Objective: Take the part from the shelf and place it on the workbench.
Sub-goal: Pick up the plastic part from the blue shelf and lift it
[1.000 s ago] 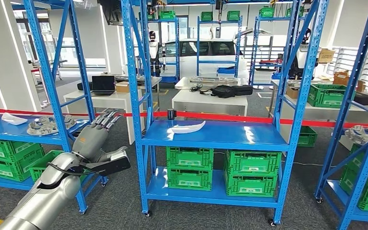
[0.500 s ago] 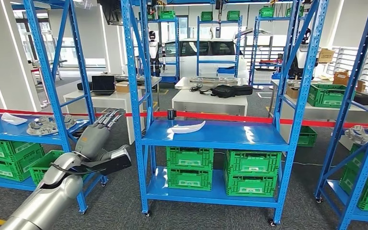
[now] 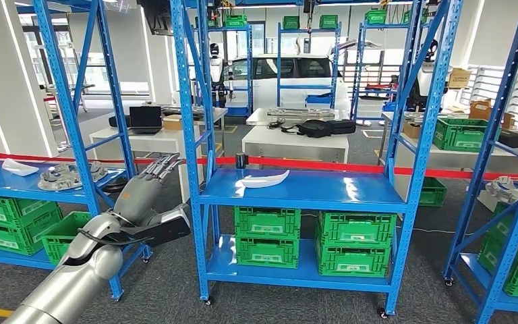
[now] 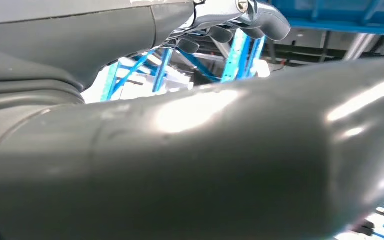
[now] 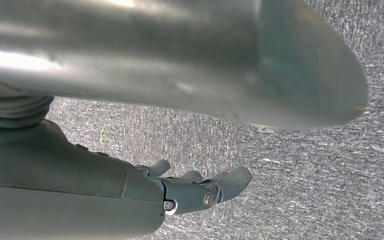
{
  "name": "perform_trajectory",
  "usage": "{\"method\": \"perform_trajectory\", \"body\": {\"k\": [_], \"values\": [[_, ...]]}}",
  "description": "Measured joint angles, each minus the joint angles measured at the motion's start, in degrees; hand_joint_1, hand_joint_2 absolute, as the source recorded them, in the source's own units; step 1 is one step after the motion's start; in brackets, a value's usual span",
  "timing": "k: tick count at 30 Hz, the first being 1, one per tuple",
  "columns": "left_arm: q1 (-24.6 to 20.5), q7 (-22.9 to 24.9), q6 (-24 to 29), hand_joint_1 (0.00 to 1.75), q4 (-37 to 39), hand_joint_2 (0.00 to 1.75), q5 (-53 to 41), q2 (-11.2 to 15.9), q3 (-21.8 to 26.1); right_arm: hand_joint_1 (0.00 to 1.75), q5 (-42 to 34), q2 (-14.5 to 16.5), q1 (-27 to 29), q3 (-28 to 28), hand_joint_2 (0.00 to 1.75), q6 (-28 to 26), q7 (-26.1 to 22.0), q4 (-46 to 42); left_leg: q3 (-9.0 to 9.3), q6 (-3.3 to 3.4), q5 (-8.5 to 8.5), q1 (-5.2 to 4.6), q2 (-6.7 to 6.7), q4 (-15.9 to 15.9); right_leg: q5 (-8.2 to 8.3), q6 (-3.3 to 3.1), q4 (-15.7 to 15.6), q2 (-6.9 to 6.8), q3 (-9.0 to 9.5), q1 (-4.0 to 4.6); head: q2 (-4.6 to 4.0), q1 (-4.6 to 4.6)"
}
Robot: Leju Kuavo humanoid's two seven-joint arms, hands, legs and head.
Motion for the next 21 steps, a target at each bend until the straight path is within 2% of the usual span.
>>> {"method": "perform_trajectory", "body": {"k": [4, 8, 11, 12, 14, 16, 17, 18, 19, 20, 21], "values": [[0.8, 0.1, 0.0, 0.0, -1.7, 0.0, 0.6, 0.5, -0.5, 0.0, 0.3, 0.0, 0.0, 0.0, 0.0, 0.1, 0.0, 0.0, -0.03, 0.08, -0.05, -0.22, 0.0, 0.0, 0.06, 0.1, 0.0, 0.01, -0.05, -0.15, 0.0, 0.0], [1.2, 0.0, 0.0, 0.0, -2.6, 0.0, 0.6, 0.9, -0.9, 0.0, 0.5, 0.0, 0.0, 0.0, 0.0, 0.2, 0.0, 0.0, -0.23, 0.44, -0.1, -0.46, -0.04, 0.2, 0.14, 0.29, 0.0, -0.09, -0.12, -0.29, 0.0, 0.0], [1.3, 0.0, 0.0, 0.0, -3.1, 0.0, 0.6, 1.3, -1.1, 0.0, 0.6, 0.0, -0.1, 0.0, 0.0, 0.2, 0.0, 0.0, -0.18, 1.08, 0.28, -0.27, -0.09, -0.4, 0.08, 0.8, 0.0, 0.02, -0.24, -0.32, 0.0, -0.01], [1.3, 0.0, 0.0, 0.0, -3.3, 0.0, 0.6, 1.3, -1.2, 0.0, 0.6, 0.0, -0.1, 0.0, 0.0, 0.2, -0.1, 0.0, -0.11, 1.38, 0.52, -0.07, -0.08, -0.7, -0.44, 1.0, 0.8, 0.33, -0.69, -0.32, 0.0, 0.01], [1.4, 0.0, 0.1, 0.0, -3.7, 0.0, 0.6, 1.3, -1.3, 0.0, 0.6, 0.0, -0.1, 0.0, 0.0, 0.2, -0.1, 0.0, -0.08, 1.78, 0.84, 0.22, -0.03, -1.2, -3.12, 1.31, 6.2, 1.07, -3.46, -0.45, 0.0, 0.05], [1.7, 0.0, 0.1, 0.0, -3.8, 0.0, 0.6, 1.3, -1.4, 0.0, 0.6, 0.0, 0.0, 0.0, 0.0, 0.2, 0.0, 0.0, -0.2, 1.85, 0.84, 0.29, -0.1, -1.1, -6.05, 1.53, 14.3, 1.33, -7.96, -0.62, 0.0, 0.1], [1.9, 0.0, 0.1, 0.0, -3.8, 0.0, 0.6, 1.3, -1.5, 0.0, 0.6, 0.0, 0.0, 0.0, 0.0, 0.2, 0.0, 0.0, -0.22, 1.78, 0.79, 0.34, -0.19, -1.1, -6.21, 1.63, 16.7, 1.35, -9.53, -0.72, 0.0, 0.11], [2.0, 0.0, 0.1, 0.0, -3.8, 0.0, 0.6, 1.2, -1.6, 0.0, 0.6, 0.0, 0.0, 0.0, 0.0, 0.2, 0.0, 0.0, -0.22, 1.62, 0.69, 0.43, -0.31, -1.0, -5.12, 1.74, 16.7, 1.35, -10.06, -0.84, 0.0, 0.13], [2.1, 0.0, 0.1, 0.0, -3.8, 0.0, 0.6, 1.2, -1.7, 0.0, 0.6, 0.0, 0.0, 0.0, 0.0, 0.2, 0.0, 0.0, -0.2, 1.37, 0.52, 0.58, -0.42, -0.8, -3.02, 1.86, 14.3, 1.35, -9.42, -1.0, 0.0, 0.14], [2.1, 0.0, 0.1, 0.0, -3.9, 0.0, 0.6, 1.2, -1.7, 0.0, 0.6, 0.0, 0.0, 0.0, 0.0, 0.2, 0.0, 0.0, -0.21, 1.0, 0.25, 0.74, -0.52, -0.5, -0.51, 2.02, 10.2, 1.34, -7.97, -1.22, 0.0, 0.15], [2.1, 0.0, 0.1, 0.0, -4.0, 0.0, 0.6, 1.1, -1.7, 0.0, 0.6, 0.0, 0.0, 0.0, 0.0, 0.2, 0.0, 0.0, -0.31, 0.58, -0.04, 0.79, -0.62, -0.1, 1.19, 2.2, 6.4, 1.41, -6.44, -1.28, 0.0, 0.17]]}}
